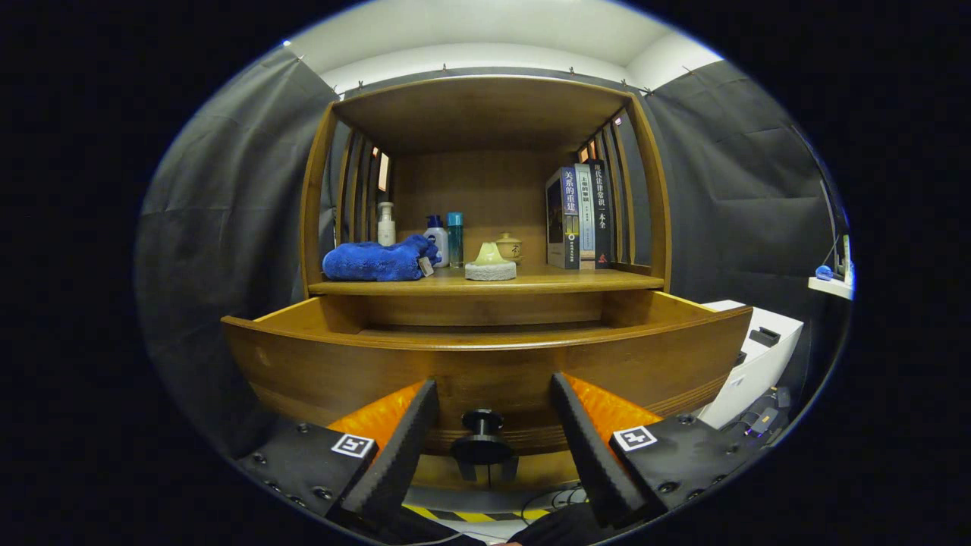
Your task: Pull open the drawer, take out the items inside it, and place them on the countertop above the cabinet.
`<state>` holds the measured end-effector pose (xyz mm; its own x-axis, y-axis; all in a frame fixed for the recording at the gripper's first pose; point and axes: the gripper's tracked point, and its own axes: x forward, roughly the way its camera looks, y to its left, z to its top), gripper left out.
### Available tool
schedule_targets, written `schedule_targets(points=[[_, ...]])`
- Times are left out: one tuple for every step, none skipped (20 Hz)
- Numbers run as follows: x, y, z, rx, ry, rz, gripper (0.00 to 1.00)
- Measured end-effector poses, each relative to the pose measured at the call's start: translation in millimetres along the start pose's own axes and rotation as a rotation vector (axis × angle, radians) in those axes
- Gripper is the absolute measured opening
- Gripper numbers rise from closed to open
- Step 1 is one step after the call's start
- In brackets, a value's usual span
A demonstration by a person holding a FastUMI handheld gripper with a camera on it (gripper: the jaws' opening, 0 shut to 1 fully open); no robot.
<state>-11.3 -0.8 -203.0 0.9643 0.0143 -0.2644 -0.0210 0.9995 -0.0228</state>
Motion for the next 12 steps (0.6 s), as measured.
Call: schedule_targets(points=[[5,0,3,-0.005,0.000,0.000,0.98],[10,0,3,0.002,0.013,-0.002,0.98],[15,1,4,0.004,0.010,-0.002,0.99],[22,0,5,0.003,0.017,-0.002,0.99],[26,1,5,0.004,0.017,-0.004,0.99],[33,1,7,0.004,0.017,-0.004,0.99],[39,1,6,0.004,0.020,-0.005,0.99],[45,1,7,0.000,0.021,-0.006,0.99],[52,1,7,-0.003,0.028,-0.007,0.99],[59,1,8,0.004,0.031,-0.008,0.99],[68,2,9,0.007,0.033,-0.009,0.99],[75,2,10,0.003,0.033,-0.011,0.98]])
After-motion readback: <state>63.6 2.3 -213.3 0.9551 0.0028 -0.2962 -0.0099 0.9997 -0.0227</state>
